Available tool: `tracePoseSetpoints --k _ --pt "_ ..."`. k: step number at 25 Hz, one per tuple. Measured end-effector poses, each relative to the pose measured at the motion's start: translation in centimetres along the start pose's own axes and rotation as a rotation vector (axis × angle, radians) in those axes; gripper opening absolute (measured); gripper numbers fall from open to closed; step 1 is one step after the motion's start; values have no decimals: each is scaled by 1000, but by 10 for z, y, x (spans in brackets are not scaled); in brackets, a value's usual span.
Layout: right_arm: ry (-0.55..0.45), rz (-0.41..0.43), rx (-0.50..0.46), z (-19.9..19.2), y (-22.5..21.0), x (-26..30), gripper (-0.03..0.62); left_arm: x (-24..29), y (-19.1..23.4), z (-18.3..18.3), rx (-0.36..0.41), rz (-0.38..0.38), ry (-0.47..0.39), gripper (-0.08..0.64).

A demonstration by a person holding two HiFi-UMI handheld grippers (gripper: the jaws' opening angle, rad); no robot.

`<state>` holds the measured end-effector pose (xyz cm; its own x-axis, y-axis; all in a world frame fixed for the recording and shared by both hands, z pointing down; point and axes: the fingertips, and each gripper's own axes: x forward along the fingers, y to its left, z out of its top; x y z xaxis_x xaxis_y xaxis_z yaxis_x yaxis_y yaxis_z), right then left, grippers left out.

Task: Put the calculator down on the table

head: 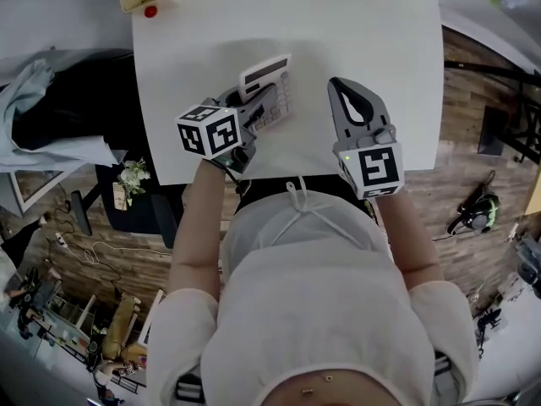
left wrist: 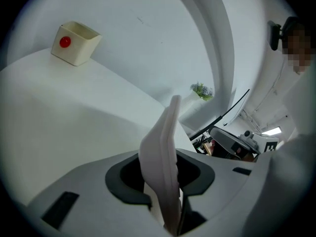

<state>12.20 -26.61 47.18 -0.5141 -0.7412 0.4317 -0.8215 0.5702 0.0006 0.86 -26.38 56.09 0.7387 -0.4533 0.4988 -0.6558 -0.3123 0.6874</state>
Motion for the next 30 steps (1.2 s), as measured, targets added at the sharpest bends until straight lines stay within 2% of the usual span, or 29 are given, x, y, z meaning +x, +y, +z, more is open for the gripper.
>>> tracePoseSetpoints --k 5,14,18,24,28,30 --pt "13 10 15 -4 -7 1 5 7 10 4 45 47 13 159" --pt "36 44 23 -7 -9 14 6 17 29 23 55 153 -41 193" --pt "41 61 21 -11 -8 16 6 13 41 25 109 251 -35 260" --pt "53 77 21 -15 -9 16 6 12 53 23 107 321 -26 308" --pt "59 84 21 -18 -9 18 6 11 61 25 213 444 -8 354" --pt "61 84 23 -19 -8 19 6 11 60 26 248 456 -15 354"
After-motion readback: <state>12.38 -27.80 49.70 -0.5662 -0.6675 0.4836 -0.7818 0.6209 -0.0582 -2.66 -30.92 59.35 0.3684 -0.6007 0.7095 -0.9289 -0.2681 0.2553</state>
